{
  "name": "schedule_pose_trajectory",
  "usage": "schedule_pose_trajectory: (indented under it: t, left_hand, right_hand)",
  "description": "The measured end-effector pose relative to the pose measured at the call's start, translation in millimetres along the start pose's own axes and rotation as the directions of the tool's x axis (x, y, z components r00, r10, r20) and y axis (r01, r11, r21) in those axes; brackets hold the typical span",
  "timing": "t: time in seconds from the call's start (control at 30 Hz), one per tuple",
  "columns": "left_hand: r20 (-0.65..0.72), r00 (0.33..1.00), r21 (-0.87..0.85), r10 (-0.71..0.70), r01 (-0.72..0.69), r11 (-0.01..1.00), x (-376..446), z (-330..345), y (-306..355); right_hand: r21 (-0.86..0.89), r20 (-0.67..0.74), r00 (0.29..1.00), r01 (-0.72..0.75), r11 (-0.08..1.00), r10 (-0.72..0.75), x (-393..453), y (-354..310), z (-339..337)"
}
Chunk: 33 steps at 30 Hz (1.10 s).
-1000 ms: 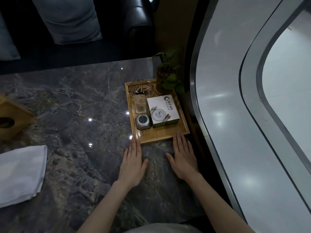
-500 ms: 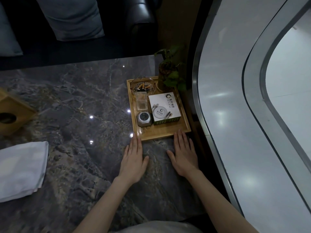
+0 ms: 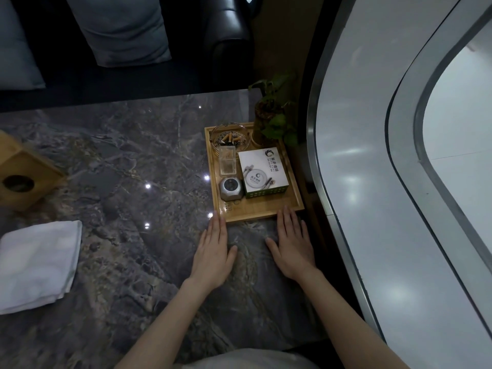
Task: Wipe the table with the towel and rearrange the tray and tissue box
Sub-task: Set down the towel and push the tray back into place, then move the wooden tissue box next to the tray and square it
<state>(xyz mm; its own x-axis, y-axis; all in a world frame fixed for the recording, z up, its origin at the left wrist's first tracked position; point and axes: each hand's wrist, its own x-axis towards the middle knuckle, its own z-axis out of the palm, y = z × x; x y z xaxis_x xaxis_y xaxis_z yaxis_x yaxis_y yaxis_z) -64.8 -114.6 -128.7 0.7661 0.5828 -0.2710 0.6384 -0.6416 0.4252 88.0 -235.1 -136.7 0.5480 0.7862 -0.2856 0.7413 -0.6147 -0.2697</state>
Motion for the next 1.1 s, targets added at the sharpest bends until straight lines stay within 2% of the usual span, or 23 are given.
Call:
schedule_pose_trajectory:
  t: [0.07,0.27,0.43,0.5,0.63,0.87,0.97,1.1]
  left_hand:
    - [0.007,1.0,-0.012,-0.006,0.006,1.0,0.7,-1.5,1.3]
    - [0.011,1.0,-0.093,-0.017,0.018,0.996,1.4,-11.3,1.3]
    - [0.039,0.999,-0.146,-0.02,0.026,0.989,3.7,-25.7,-2.1]
    - [0.08,0.996,-0.227,-0.044,0.061,0.972,6.5,-35.7,-8.8]
    - [0.042,0.992,-0.387,-0.119,0.125,0.913,4.9,-60.8,-32.5]
    - [0.018,0.96,-0.293,-0.281,0.273,0.916,-8.8,-109.1,-100.8]
    - [-0.048,0.94,-0.316,-0.337,0.306,0.898,-18.0,-138.6,-137.5]
    - [-0.151,0.885,-0.365,-0.44,0.363,0.857,-31.5,-182.1,-190.7]
  right_hand:
    - [0.04,0.003,1.0,-0.016,0.999,0.016,-1.3,-3.4,-2.8]
    - [0.122,-0.135,0.987,-0.07,0.99,0.086,3.2,-21.5,-17.2]
    - [0.076,-0.077,0.985,-0.148,0.986,0.153,3.8,-38.6,-19.1]
    - [0.064,-0.054,0.986,-0.156,0.986,0.16,3.3,-51.2,-18.1]
    - [0.053,-0.006,0.995,-0.1,0.994,0.101,9.0,-89.6,-21.4]
    - [0.173,0.073,0.991,0.094,0.98,-0.108,37.1,-179.5,-33.0]
    - [0.236,0.159,0.972,0.134,0.962,-0.175,55.4,-219.7,-36.6]
    - [0.26,0.167,0.96,0.176,0.95,-0.224,82.5,-275.0,-41.1]
